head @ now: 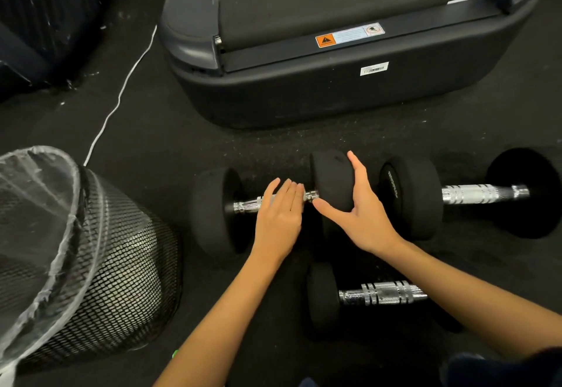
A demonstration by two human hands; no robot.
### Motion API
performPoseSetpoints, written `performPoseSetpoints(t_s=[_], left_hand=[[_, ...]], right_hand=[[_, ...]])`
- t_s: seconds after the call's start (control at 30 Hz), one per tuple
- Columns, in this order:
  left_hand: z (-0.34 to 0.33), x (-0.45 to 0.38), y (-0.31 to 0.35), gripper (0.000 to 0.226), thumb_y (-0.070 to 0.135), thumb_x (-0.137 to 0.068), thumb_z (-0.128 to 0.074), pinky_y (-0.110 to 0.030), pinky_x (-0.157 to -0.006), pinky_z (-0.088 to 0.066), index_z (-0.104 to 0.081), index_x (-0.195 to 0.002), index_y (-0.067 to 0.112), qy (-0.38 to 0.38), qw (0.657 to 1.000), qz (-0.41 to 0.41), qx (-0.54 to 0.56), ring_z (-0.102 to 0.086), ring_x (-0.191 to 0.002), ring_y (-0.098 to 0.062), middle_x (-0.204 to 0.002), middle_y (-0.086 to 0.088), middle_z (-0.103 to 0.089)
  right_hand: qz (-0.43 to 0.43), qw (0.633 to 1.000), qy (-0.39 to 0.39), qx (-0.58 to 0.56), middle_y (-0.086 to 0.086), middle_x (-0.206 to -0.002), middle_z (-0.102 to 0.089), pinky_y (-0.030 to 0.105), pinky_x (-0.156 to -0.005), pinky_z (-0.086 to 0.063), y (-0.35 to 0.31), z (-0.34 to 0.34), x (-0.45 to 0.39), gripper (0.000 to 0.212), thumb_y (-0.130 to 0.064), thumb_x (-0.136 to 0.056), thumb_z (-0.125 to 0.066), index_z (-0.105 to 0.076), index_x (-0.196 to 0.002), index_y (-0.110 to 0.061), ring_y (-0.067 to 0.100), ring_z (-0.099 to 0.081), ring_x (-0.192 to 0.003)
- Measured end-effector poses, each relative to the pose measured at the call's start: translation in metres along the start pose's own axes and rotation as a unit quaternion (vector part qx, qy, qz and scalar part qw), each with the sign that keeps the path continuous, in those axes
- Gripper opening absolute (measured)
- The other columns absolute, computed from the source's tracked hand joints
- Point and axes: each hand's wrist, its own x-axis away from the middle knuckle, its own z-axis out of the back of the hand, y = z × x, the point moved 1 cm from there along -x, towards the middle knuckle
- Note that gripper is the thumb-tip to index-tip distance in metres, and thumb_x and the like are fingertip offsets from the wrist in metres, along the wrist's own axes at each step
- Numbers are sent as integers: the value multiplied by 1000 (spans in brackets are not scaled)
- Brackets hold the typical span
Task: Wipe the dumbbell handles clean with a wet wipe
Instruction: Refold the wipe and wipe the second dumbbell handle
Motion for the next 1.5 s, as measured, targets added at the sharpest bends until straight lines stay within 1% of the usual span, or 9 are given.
performPoseSetpoints(t_s=[0.23,0.43,0.6,0.87,1.07,1.23,1.33,1.4,1.5], left_hand=[[-7,-4,29,34,2,-89,-49,-45,-109,-34,-66,-117,-8,-3,998,44,34,-65,-116,-31,-118,-19,-70],[8,10,0,37,-5,-90,-42,-44,-110,-36,-68,-116,-8,39,997,45,39,-67,-113,-32,-116,-18,-71],[-3,-6,32,34,-3,-87,-47,-43,-109,-35,-67,-113,-12,15,993,84,85,-68,-109,-36,-113,-23,-71],[1,5,22,40,-3,-88,-42,-43,-111,-34,-65,-121,-8,-11,983,139,119,-63,-119,-35,-124,-21,-67],[6,-1,28,38,-1,-87,-45,-42,-111,-33,-66,-118,-8,-14,982,114,149,-65,-115,-34,-119,-20,-69],[13,23,19,40,-6,-88,-49,-41,-116,-31,-65,-125,-1,-40,989,41,138,-55,-129,-27,-133,-14,-63],[25,39,20,40,-2,-88,-45,-37,-118,-27,-69,-120,2,-58,987,23,146,-54,-130,-23,-129,-11,-66],[38,45,19,47,-10,-83,-43,-38,-119,-27,-67,-123,1,-30,985,59,157,-53,-131,-22,-131,-11,-65],[55,35,5,46,-14,-86,-45,-42,-119,-29,-63,-127,-2,8,976,183,120,-52,-133,-26,-132,-14,-63]], right_hand=[[1,1000,2,3,-11,-156,-29,28,-113,-35,-1,0,-1,106,-46,-77,-75,-2,-153,-32,1,-35,-137],[-2,1000,1,-6,-14,-156,-28,28,-112,-34,0,-1,1,106,-50,-75,-74,-2,-152,-36,0,-34,-137],[0,1000,9,-6,-12,-153,-33,29,-112,-36,0,-2,0,106,-45,-76,-75,-4,-153,-33,0,-38,-135],[-1,1000,5,-10,-14,-154,-31,28,-112,-36,0,-2,2,105,-43,-77,-75,-3,-153,-33,-2,-36,-135],[-2,1000,-3,-7,-12,-152,-34,31,-111,-38,-1,0,1,107,-46,-76,-76,-3,-153,-33,0,-40,-134],[2,1000,-1,-4,-12,-154,-30,28,-112,-36,-2,0,3,106,-43,-77,-76,-2,-153,-32,1,-36,-136],[1,1000,-3,-7,-12,-154,-31,31,-112,-36,-1,1,3,106,-44,-77,-76,-3,-153,-34,2,-37,-136],[-1,1000,-2,-10,-12,-154,-31,33,-113,-36,-1,1,2,106,-45,-77,-76,-3,-153,-34,2,-36,-136],[-3,1000,0,-7,-11,-154,-31,34,-113,-35,-1,0,0,107,-47,-76,-75,-2,-153,-34,4,-37,-136]])
